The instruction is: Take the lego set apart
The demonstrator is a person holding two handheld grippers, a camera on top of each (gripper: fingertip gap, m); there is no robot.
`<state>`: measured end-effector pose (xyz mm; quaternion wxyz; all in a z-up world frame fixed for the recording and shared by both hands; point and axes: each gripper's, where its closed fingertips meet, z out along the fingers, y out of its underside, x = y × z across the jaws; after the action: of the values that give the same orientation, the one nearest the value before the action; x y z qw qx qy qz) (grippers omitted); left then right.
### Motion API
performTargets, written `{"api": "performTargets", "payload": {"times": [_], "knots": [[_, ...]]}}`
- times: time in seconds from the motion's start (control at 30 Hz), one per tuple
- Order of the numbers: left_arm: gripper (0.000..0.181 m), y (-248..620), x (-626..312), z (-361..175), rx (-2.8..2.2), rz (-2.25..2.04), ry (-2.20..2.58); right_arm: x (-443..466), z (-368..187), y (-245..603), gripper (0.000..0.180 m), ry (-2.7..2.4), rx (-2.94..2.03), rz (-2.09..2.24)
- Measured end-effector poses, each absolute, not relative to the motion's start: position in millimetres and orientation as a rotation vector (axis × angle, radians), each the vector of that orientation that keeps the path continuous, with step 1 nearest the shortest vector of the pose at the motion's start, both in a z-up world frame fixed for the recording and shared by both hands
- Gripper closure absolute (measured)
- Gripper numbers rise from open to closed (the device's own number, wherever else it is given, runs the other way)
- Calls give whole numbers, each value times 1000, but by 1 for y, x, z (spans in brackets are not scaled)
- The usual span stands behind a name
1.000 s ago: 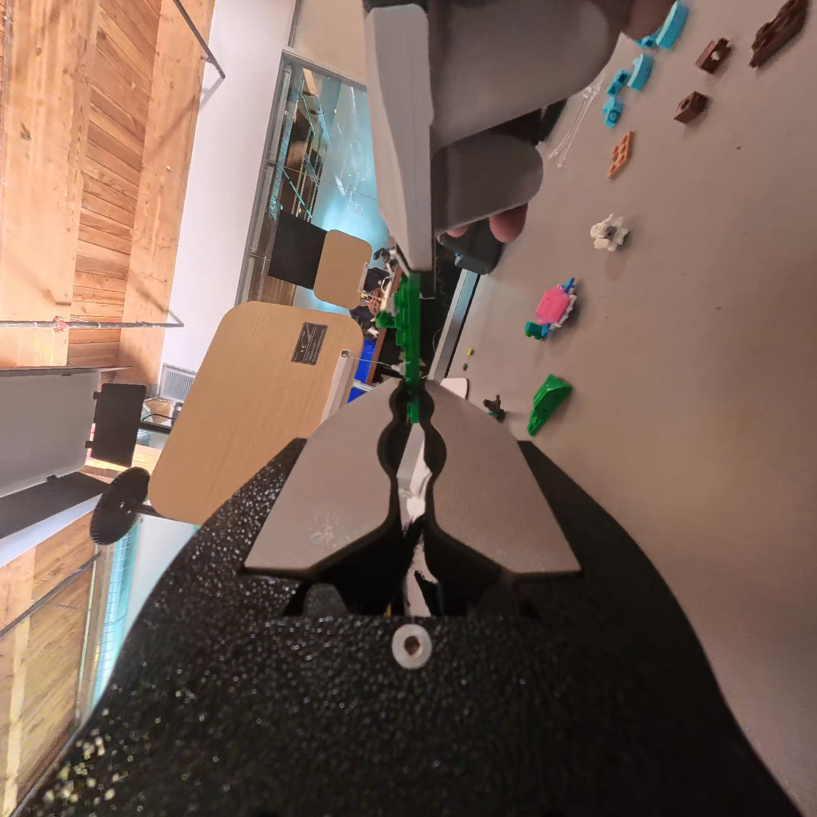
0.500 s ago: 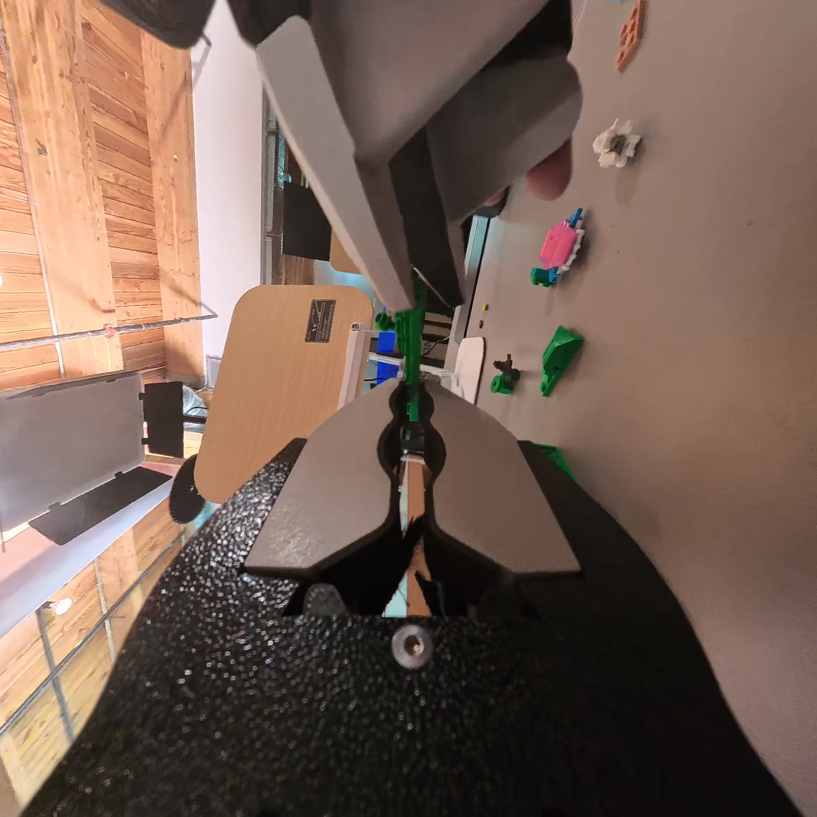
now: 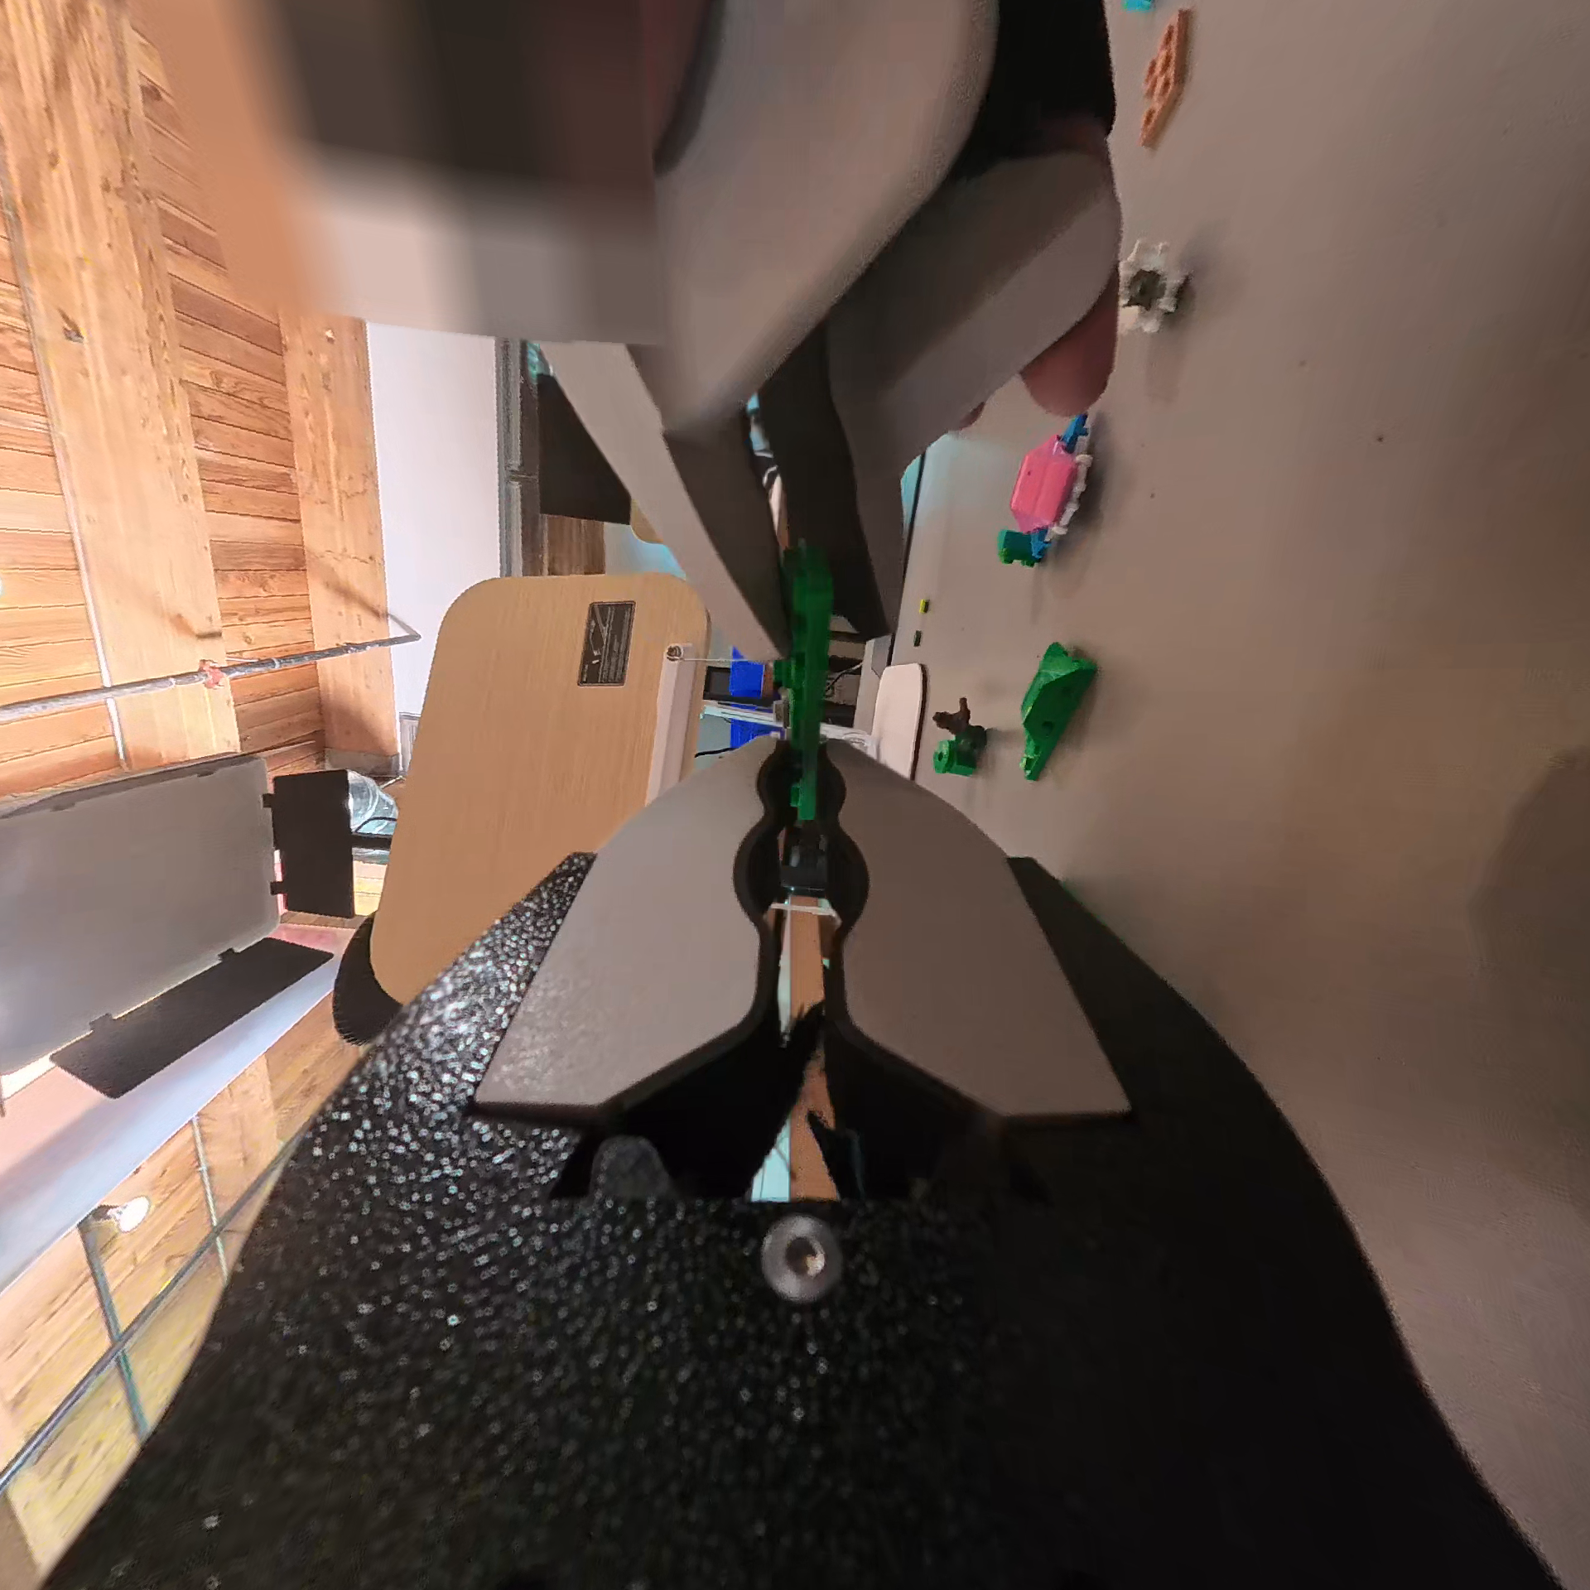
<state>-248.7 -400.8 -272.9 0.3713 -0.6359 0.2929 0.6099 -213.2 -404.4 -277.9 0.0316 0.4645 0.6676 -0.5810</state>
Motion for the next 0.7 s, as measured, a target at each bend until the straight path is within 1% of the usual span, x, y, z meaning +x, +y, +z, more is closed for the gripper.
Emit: {"api": "performTargets", "payload": {"times": [0.1,0.2,0.23,0.27,0.37,0.4,0.47,0.57,0.6,0.63,0.7], "knots": [[174,-399,-249,-277,-1657,1497,721,-214,-278,-402,158,2141,1413,-1827],[169,-396,-253,-282,-1760,1274,532,-218,-276,-395,165,2291,1401,-1887],[161,-395,-253,-285,-1803,1169,464,-219,-276,-391,165,2339,1403,-1903],[158,-395,-253,-285,-1827,1067,403,-220,-275,-388,166,2378,1408,-1916],[164,-397,-255,-282,-1852,804,206,-221,-272,-382,166,2440,1389,-1973],[166,-398,-256,-283,-1859,681,121,-220,-269,-381,166,2426,1368,-2007],[164,-396,-248,-279,-1812,350,-24,-216,-263,-382,166,2356,1310,-2084],[145,-396,-229,-257,-1620,-203,-161,-208,-260,-386,166,2274,1233,-2128],[138,-397,-226,-253,-1574,-334,-197,-205,-260,-388,166,2258,1201,-2139],[136,-398,-225,-253,-1555,-427,-221,-202,-260,-390,166,2248,1169,-2144],[138,-397,-221,-259,-1565,-510,-233,-197,-260,-395,166,2244,1108,-2150]]}}
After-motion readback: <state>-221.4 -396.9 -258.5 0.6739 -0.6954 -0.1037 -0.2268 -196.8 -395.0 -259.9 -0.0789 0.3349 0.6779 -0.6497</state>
